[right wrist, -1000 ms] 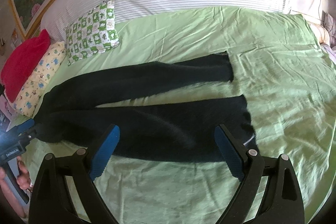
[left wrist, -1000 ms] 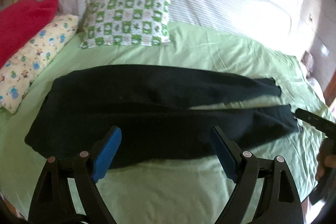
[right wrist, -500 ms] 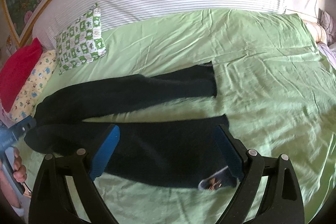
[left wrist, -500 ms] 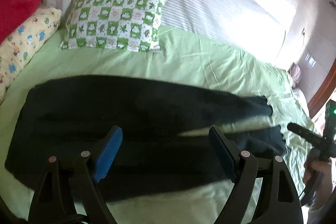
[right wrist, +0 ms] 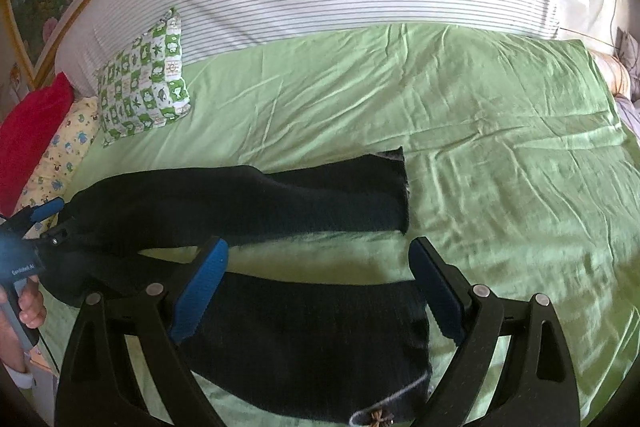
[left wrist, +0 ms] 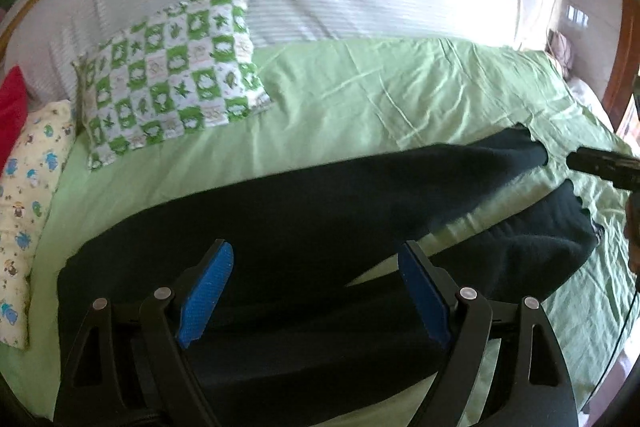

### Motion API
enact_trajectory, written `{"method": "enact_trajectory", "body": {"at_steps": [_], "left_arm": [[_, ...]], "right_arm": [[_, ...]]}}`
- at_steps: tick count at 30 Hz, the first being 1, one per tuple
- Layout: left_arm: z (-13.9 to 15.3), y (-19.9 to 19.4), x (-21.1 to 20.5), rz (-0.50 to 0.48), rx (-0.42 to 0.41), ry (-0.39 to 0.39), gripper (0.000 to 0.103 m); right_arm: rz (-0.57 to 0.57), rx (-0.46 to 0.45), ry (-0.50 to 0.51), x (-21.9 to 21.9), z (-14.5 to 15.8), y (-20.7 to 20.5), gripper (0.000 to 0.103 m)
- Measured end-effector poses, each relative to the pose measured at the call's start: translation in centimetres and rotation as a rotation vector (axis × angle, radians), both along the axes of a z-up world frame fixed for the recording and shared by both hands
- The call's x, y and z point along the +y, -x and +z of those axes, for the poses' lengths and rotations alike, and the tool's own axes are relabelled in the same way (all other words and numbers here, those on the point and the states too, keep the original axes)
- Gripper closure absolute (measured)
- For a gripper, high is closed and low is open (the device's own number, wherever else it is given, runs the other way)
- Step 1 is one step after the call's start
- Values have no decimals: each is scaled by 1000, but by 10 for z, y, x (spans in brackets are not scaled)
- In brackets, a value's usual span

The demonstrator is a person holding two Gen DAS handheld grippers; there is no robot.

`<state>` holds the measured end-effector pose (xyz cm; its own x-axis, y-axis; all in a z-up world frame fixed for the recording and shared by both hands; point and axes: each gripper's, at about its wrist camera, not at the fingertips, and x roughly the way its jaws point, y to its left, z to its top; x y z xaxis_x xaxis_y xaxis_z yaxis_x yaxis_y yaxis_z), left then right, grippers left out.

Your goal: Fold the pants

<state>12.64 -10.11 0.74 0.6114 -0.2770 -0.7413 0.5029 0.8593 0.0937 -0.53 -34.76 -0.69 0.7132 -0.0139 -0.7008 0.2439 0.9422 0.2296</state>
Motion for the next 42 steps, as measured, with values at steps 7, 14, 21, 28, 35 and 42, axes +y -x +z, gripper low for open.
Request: {"method": "enact_trajectory", "body": {"at_steps": [7, 14, 21, 28, 35, 42], "left_arm": [[-9, -17, -19, -114, 51, -15, 30], [-22, -63, -52, -251, 106, -72, 47], [-37, -115, -93, -374, 176, -125, 45], [-67, -147, -124, -499, 278, -228, 43], [-87, -150, -133, -523, 344, -317, 85], [-45, -116, -116, -522, 270, -244, 100]], "right_arm": [[17, 17, 30, -9, -2, -15, 11], [18, 43, 16, -40, -7, -42, 18], [14, 93, -59, -76, -24, -78, 24], [85, 131, -183, -96, -48, -102, 37], [110, 111, -179, -97, -45, -104, 92], [133, 18, -136, -88, -15, -85, 94]]}}
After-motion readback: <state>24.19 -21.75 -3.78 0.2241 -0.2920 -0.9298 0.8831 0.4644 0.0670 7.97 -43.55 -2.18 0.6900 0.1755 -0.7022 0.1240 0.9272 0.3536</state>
